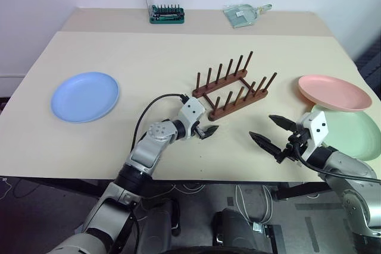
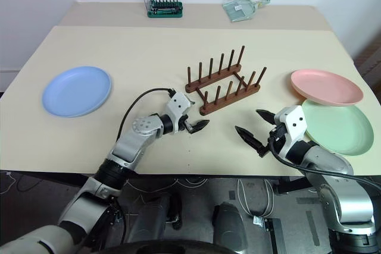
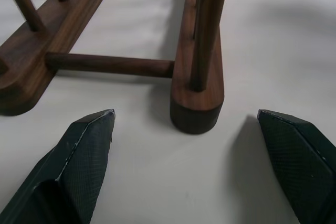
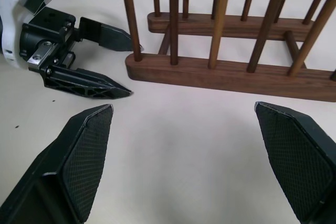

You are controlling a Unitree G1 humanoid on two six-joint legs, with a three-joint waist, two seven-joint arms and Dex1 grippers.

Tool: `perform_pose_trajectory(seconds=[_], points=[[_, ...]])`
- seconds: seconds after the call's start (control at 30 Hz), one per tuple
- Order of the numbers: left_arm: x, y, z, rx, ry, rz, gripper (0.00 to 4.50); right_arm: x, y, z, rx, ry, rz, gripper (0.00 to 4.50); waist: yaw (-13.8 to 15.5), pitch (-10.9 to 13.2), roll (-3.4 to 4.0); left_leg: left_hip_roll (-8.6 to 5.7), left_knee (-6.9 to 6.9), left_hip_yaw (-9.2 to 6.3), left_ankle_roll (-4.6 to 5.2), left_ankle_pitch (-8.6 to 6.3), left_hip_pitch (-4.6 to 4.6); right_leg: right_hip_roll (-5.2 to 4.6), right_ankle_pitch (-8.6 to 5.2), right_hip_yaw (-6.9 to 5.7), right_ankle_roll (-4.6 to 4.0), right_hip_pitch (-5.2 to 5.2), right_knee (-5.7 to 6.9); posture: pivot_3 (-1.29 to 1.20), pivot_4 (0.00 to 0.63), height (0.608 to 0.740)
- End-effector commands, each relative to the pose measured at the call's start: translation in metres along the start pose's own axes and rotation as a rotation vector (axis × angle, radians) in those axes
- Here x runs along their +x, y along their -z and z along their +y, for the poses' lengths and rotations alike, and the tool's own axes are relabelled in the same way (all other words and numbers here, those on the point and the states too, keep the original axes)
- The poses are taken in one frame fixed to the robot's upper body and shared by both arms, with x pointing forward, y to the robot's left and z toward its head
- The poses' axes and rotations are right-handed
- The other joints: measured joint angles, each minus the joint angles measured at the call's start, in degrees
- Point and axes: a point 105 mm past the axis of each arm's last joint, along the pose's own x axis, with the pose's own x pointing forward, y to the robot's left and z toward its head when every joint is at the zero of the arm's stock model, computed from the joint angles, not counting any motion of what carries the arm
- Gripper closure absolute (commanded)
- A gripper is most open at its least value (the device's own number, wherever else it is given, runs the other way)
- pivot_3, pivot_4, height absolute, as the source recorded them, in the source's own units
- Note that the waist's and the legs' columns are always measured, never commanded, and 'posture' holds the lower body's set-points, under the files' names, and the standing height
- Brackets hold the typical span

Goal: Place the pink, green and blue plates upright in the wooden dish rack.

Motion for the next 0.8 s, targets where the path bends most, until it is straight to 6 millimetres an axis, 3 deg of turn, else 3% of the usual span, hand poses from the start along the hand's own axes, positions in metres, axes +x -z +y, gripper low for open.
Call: perform_pose_trajectory(seconds=[0.03, 0.2, 0.23, 0.47, 0.63, 0.8], points=[[0.005, 0.014, -0.007, -0.012, 0.019, 0.034, 1.19, 0.002, -0.011, 0.006, -0.033, -0.008, -0.049, 0.0, 0.0, 0.0, 0.0, 0.0, 0.0, 0.0, 0.0, 0.0, 0.0, 0.0, 0.0, -0.01, 0.0, 0.0, 0.0, 0.0, 0.15, 0.736], [0.005, 0.013, -0.004, -0.02, 0.019, 0.015, 3.69, 0.005, -0.009, 0.006, -0.031, -0.015, -0.049, 0.0, 0.0, 0.0, 0.0, 0.0, 0.0, 0.0, 0.02, -0.01, -0.01, 0.0, 0.0, -0.02, 0.0, 0.01, -0.02, 0.0, 0.15, 0.736], [0.005, 0.013, -0.004, -0.018, 0.02, 0.013, 3.81, 0.006, -0.009, 0.006, -0.032, -0.017, -0.049, 0.0, 0.0, 0.0, 0.0, 0.0, 0.0, 0.0, 0.03, -0.02, 0.0, 0.0, 0.0, -0.02, 0.0, 0.01, -0.02, 0.0, 0.15, 0.736], [-0.006, 0.006, 0.008, 0.02, 0.04, -0.034, 3.81, 0.006, -0.007, 0.009, -0.042, -0.049, -0.022, 0.0, -0.1, 0.0, 0.01, 0.0, 0.0, -0.01, 0.08, -0.05, 0.01, 0.0, 0.0, -0.02, 0.0, 0.0, -0.02, 0.0, 0.15, 0.736], [-0.036, -0.008, 0.005, 0.095, 0.309, -0.102, 3.81, -0.002, 0.005, 0.016, -0.041, -0.118, 0.068, 0.0, -0.6, 0.0, 0.02, 0.04, -0.07, 0.0, -0.05, 0.03, -0.01, 0.04, 0.0, -0.02, -0.02, -0.08, -0.01, 0.0, 0.15, 0.736], [-0.051, -0.003, 0.011, 0.167, 0.439, -0.047, 3.81, -0.006, 0.014, 0.022, -0.039, -0.132, 0.108, 0.0, -0.2, 0.0, 0.02, 0.01, -0.05, 0.01, -0.11, 0.06, -0.04, 0.01, 0.0, -0.04, -0.01, -0.24, -0.09, 0.0, 0.15, 0.736]])
